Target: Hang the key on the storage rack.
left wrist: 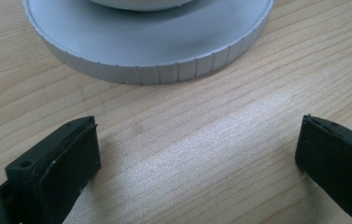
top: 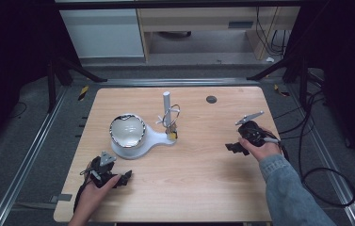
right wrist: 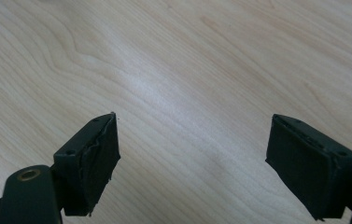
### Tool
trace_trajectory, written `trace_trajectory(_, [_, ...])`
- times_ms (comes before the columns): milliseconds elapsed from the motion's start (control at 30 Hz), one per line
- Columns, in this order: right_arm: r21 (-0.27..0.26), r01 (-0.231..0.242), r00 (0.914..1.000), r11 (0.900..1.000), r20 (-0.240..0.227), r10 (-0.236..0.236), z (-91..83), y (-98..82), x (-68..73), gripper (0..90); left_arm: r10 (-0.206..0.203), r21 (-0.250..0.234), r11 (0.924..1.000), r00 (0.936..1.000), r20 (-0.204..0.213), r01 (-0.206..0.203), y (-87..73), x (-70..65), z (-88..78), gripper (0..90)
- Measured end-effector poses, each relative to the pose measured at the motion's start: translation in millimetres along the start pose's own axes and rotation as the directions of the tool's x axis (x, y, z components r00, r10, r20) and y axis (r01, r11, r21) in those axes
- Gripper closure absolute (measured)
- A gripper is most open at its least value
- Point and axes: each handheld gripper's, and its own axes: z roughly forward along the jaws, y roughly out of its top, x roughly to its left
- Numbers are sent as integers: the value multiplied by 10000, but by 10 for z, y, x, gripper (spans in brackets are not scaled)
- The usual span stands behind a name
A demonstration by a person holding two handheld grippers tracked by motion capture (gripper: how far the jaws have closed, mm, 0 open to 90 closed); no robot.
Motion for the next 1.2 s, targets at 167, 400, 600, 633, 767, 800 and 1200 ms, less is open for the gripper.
trace_trajectory(167, [188, 277, 9996, 9994, -115, -275, 88, -142, 43, 157, 1, -1, 10000, 10000, 0, -1, 0, 0, 0, 0])
trace_trajectory(400, [-30, -239, 9997, 9997, -15, 239, 228, -370, -15, 106, -1, -2, 10000, 10000, 0, 1, 0, 0, 0, 0])
trace_trajectory(600, [-736, -1206, 9917, 9900, 367, 1236, 290, -554, -187, 81, 0, 0, 10000, 10000, 0, 0, 0, 0, 0, 0])
trace_trajectory(633, [-866, -1348, 9895, 9871, 404, 1387, 307, -587, -213, 80, 0, 0, 10000, 10000, 1, 0, 0, 0, 0, 0])
trace_trajectory(767, [-1127, -1326, 9872, 9847, 733, 1413, 382, -681, -246, 62, 2, 1, 10000, 10000, 0, -2, 0, 0, 0, 0])
trace_trajectory(800, [-1292, -1298, 9860, 9831, 882, 1417, 395, -699, -244, 62, -1, 1, 10000, 10000, 0, 1, 0, 0, 0, 0])
trace_trajectory(1200, [-1982, -1194, 9815, 9729, 1238, 1457, 440, -769, -252, 30, 4, 0, 10000, 10000, -2, -4, 0, -1, 0, 0])
